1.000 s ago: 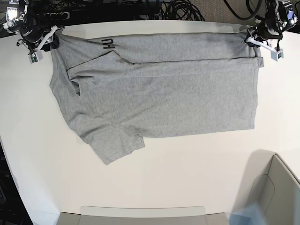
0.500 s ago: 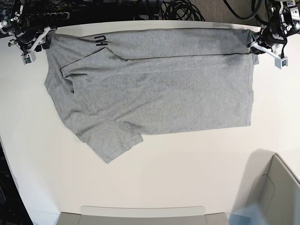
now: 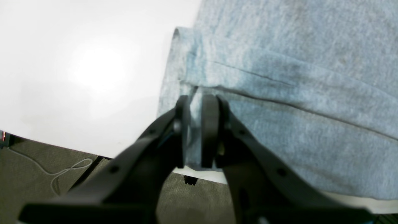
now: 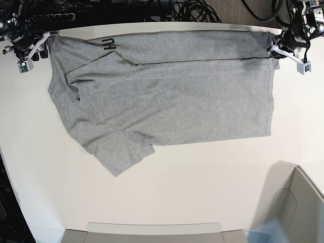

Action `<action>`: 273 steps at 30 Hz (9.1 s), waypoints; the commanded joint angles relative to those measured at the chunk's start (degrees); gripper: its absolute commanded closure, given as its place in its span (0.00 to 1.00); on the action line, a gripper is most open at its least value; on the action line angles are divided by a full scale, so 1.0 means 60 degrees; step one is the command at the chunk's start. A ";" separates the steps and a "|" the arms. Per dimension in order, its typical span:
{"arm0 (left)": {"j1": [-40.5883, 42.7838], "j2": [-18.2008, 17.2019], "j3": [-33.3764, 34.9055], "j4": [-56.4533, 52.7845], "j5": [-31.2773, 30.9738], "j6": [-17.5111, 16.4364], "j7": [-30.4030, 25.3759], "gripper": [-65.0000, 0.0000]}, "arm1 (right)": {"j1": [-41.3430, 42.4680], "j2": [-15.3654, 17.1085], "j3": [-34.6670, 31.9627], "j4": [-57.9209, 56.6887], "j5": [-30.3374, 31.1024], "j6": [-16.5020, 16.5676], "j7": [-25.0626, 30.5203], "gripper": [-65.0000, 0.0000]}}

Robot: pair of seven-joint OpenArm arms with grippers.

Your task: Fold the T-shirt properly

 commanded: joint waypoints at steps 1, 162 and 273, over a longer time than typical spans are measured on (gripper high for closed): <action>0.0033 -0.0148 -0.0084 0.0172 -0.0067 0.0035 -0.0072 0.86 | -0.0087 0.0156 0.0107 0.0156 0.0086 -0.0009 0.0132 0.71; -0.4788 0.1522 0.1278 -0.0809 -0.0052 0.0035 -0.0409 0.86 | 1.0067 -0.1119 -0.5695 -0.9236 -0.2141 -0.0096 0.1377 0.71; -0.9169 0.0672 0.2494 -0.8736 0.3259 -0.1269 -0.4072 1.00 | 1.0668 -0.1119 -0.5725 -0.9163 -0.2185 -0.0082 0.1421 1.00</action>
